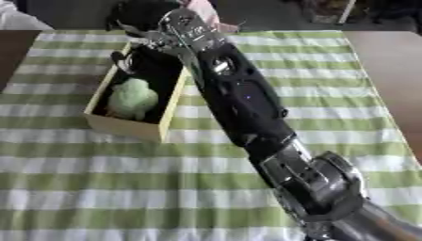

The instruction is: Pick up objects on the table and place them in the box.

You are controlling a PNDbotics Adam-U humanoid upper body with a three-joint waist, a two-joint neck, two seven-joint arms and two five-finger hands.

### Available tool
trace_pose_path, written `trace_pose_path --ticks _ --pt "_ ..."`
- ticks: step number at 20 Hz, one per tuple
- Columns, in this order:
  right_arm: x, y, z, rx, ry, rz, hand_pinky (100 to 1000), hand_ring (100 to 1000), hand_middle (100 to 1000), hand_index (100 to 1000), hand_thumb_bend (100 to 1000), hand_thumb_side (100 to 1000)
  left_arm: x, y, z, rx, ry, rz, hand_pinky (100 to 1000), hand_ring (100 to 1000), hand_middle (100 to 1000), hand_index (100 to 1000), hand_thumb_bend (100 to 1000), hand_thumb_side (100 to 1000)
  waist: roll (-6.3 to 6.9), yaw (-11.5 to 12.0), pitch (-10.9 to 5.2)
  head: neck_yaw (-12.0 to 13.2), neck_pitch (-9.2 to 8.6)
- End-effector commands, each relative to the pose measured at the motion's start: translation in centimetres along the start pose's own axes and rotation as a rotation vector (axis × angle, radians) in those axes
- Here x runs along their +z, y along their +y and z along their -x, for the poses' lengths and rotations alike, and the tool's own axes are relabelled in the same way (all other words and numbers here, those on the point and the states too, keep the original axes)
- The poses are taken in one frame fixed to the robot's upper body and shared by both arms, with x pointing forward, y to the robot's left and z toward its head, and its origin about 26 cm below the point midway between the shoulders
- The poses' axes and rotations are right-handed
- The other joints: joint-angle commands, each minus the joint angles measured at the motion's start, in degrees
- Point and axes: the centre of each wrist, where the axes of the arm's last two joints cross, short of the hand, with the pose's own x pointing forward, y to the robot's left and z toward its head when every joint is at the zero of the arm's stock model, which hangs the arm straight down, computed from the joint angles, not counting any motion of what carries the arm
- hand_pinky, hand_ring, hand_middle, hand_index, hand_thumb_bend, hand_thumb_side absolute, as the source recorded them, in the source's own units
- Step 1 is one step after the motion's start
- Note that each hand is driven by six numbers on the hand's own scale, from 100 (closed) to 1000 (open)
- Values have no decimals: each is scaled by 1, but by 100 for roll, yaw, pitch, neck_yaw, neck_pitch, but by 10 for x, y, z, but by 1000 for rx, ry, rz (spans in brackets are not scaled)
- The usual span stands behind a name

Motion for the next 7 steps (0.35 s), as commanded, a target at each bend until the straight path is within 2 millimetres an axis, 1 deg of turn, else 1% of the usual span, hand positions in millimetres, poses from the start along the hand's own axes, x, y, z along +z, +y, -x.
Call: trace_pose_path --ticks 1,5,7 --pt "21 -35 19 -19 30 102 948 822 764 871 100 643 -3 0 -6 -21 -13 17 507 763 722 790 100 725 31 -26 -119 81 -4" --pt "46 -50 35 -98 57 188 891 795 749 858 100 697 -3 1 -7 -29 -11 16 507 763 722 790 100 725 40 -71 -121 160 3" --pt "62 -58 43 -137 72 245 864 787 744 854 100 708 -3 2 -7 -34 -9 14 506 763 722 790 100 726 44 -99 -117 211 5"
